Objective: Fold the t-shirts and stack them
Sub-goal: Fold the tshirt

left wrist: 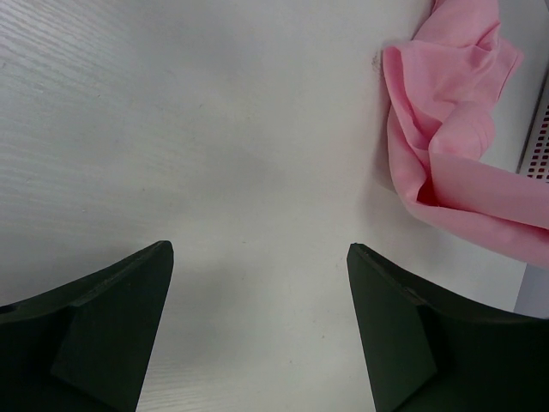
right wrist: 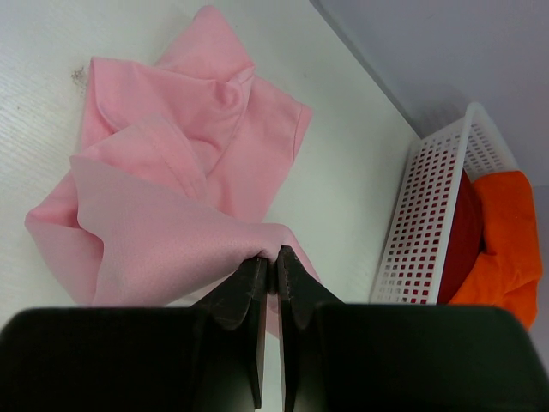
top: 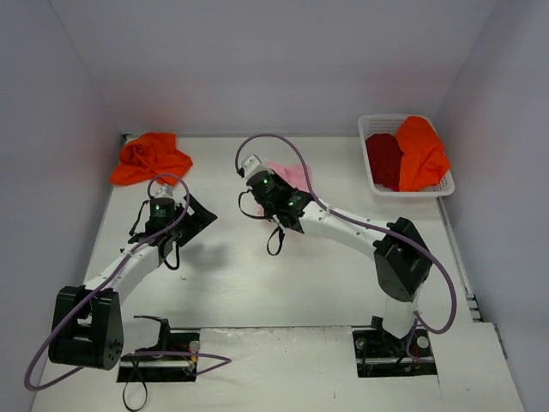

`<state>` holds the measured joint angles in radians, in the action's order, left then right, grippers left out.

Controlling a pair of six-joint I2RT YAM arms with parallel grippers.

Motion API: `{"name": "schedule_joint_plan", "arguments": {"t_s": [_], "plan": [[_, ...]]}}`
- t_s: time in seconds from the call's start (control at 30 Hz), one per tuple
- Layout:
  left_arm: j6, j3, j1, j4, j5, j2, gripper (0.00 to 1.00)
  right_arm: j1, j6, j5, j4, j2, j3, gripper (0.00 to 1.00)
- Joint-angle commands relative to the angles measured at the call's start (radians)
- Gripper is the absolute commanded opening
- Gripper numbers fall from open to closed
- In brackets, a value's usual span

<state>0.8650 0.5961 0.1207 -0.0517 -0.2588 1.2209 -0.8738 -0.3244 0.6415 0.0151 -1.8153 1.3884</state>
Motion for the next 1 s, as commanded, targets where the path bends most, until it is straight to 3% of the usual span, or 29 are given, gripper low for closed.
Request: {"name": "schedule_joint_plan", "arguments": {"t_s": [0.0,0.97], "plan": [[-0.004,0.011,-0.012,-0.065,-0.010,-0.001,0.77,0.016,-0.028,0.003,-0.072,0.005,0.069,0.00],[-0.009,-0.009,-0.032,-0.079,-0.019,0.009,0.77,0.159,-0.054,-0.181,-0.245,-0.165,0.129,0.00]]}}
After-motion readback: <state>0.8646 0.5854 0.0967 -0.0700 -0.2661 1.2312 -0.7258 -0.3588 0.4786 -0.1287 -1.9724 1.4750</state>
